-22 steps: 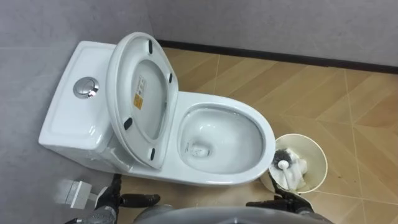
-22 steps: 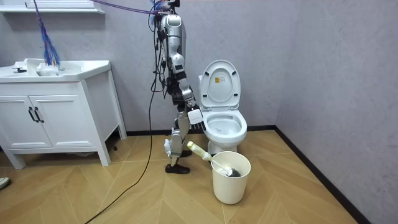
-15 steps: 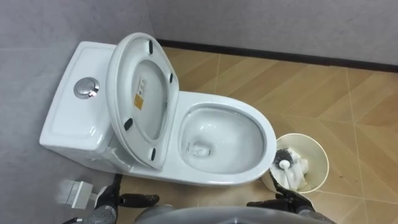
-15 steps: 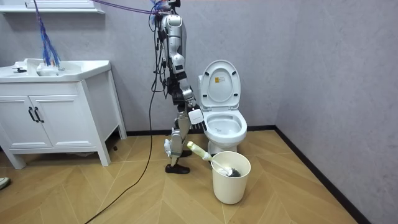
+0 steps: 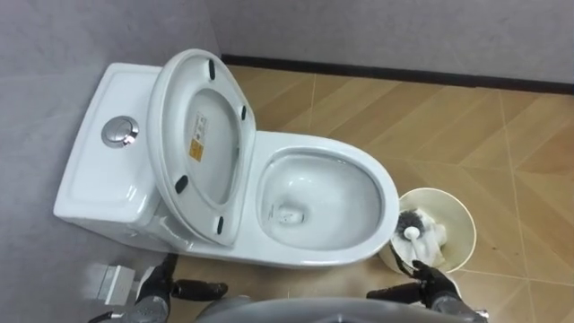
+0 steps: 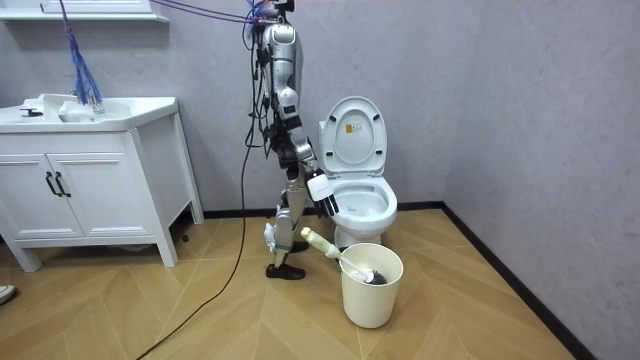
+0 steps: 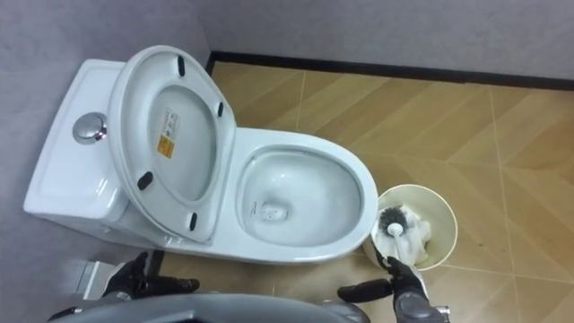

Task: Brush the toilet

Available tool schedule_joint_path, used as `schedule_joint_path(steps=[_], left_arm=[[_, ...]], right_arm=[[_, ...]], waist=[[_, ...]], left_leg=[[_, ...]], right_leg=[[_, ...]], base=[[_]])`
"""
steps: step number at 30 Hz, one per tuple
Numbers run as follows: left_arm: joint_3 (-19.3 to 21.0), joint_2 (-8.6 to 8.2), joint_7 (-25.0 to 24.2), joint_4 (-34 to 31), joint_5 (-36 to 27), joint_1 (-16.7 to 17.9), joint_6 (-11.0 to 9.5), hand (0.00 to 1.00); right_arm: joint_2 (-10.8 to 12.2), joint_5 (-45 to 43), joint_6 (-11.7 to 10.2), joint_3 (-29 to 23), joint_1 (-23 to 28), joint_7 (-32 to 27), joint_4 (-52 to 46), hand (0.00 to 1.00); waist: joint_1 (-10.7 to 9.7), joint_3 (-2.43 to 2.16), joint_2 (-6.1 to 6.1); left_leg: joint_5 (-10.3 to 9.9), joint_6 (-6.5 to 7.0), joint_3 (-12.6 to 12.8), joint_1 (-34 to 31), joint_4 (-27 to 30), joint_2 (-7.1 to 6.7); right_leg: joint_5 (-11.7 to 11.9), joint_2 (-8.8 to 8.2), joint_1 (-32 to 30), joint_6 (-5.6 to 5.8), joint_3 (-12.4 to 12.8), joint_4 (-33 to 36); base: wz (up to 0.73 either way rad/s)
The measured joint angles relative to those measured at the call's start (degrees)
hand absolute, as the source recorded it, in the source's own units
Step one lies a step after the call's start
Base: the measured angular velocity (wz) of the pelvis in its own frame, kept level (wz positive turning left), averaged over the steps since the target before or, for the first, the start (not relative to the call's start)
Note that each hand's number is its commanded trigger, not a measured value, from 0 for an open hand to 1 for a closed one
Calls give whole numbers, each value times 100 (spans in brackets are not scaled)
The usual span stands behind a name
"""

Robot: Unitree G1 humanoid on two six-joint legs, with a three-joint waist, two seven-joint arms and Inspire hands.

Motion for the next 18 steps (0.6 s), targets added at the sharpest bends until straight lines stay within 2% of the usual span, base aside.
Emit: schedule_joint_path(steps=[4, 7, 11, 15, 18], left_arm=[[-22, -1, 0, 3, -7, 10, -139, 0], [-53, 3, -5, 14, -7, -30, -261, 0], [-57, 29, -4, 20, -49, -60, -284, 0], [-140, 83, -9, 133, -77, -252, -282, 0], [-326, 139, -4, 256, -177, -477, -301, 0]], right_arm=[[-36, -276, -62, 0, -12, -308, -157, 0], [-59, -643, -238, -128, -150, -645, -242, 0], [-110, -639, -317, -234, -407, -998, -239, 0], [-212, -599, -393, -234, -817, -1332, -9, 0], [-209, -391, -449, -210, -1033, -1592, 78, 0]], waist=[[87, 6, 11], [90, 28, 12], [102, 17, 4], [111, 37, -28], [146, 52, -31]], left_leg=[[0, 0, 117, -21, 1, 5], [1, 0, 132, -110, 9, 6], [0, 6, 124, -269, 42, 12], [12, 23, 113, -535, 127, 18], [-1, 42, 97, -844, 294, 79]], right_leg=[[-1, 4, -93, -1, 119, 51], [0, 4, -198, -2, 128, 81], [0, -11, -389, -1, 118, 178], [3, -28, -653, -3, 94, 279], [18, -32, -906, -10, 88, 413]], base=[[-16], [-5], [0], [1], [2]])
